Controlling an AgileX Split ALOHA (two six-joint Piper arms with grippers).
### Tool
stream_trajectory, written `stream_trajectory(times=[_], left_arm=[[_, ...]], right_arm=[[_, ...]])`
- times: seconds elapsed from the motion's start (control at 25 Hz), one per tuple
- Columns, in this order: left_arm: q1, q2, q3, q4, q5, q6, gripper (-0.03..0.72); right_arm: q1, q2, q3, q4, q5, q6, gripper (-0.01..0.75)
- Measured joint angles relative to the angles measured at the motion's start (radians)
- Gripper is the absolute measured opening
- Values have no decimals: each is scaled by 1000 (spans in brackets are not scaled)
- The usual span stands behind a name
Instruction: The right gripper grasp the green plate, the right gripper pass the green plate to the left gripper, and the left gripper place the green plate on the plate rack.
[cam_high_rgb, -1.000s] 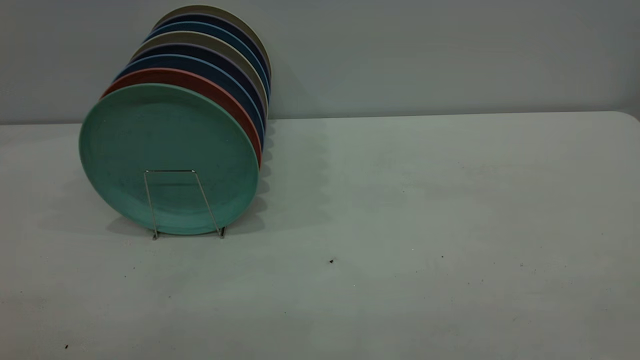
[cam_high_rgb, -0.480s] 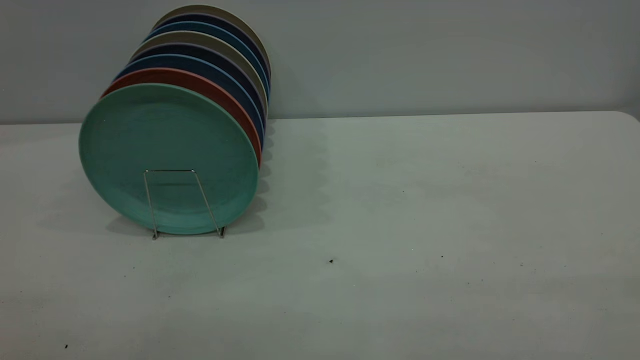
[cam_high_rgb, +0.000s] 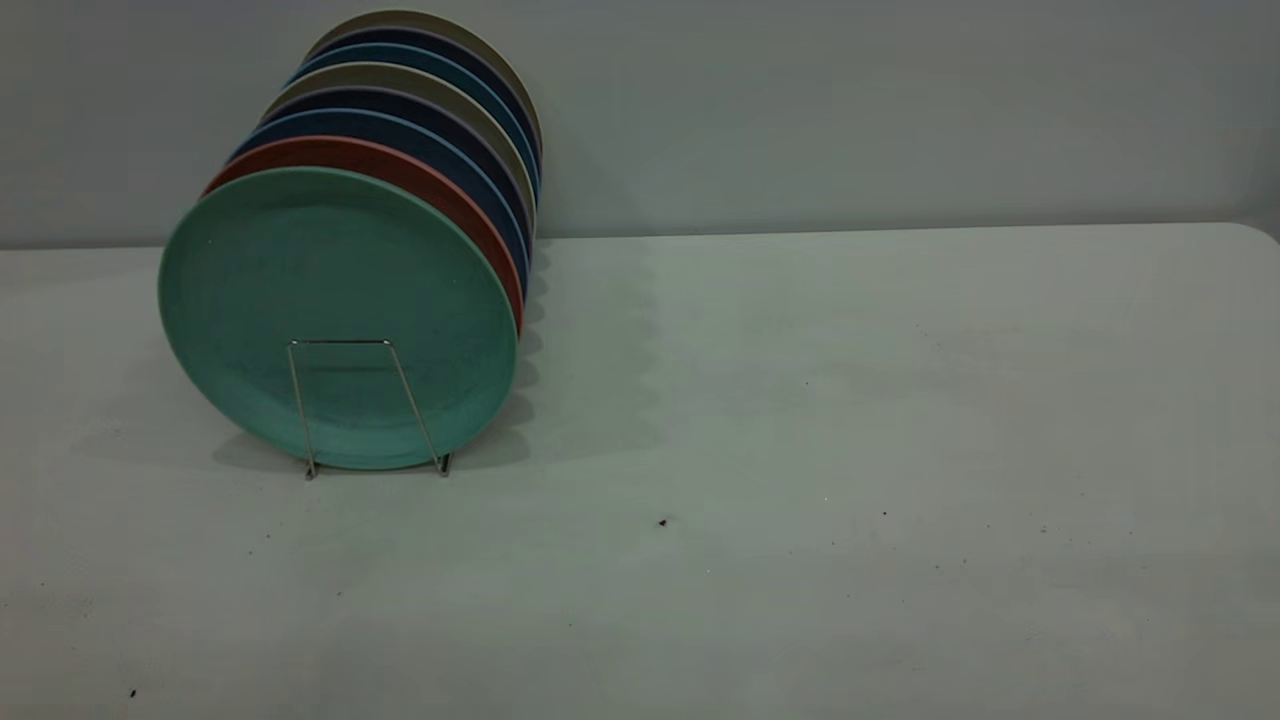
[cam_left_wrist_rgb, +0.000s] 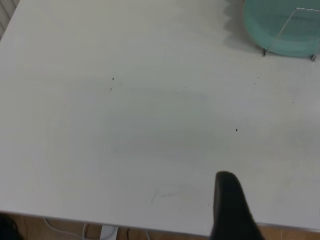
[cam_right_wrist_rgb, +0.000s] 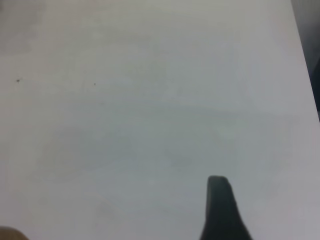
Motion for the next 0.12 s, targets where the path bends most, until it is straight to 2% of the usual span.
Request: stream_trajectory(times=[0.12], left_arm=[[0, 0, 0, 0, 0, 0, 448]], right_arm=[[0, 0, 0, 0, 0, 0, 493]])
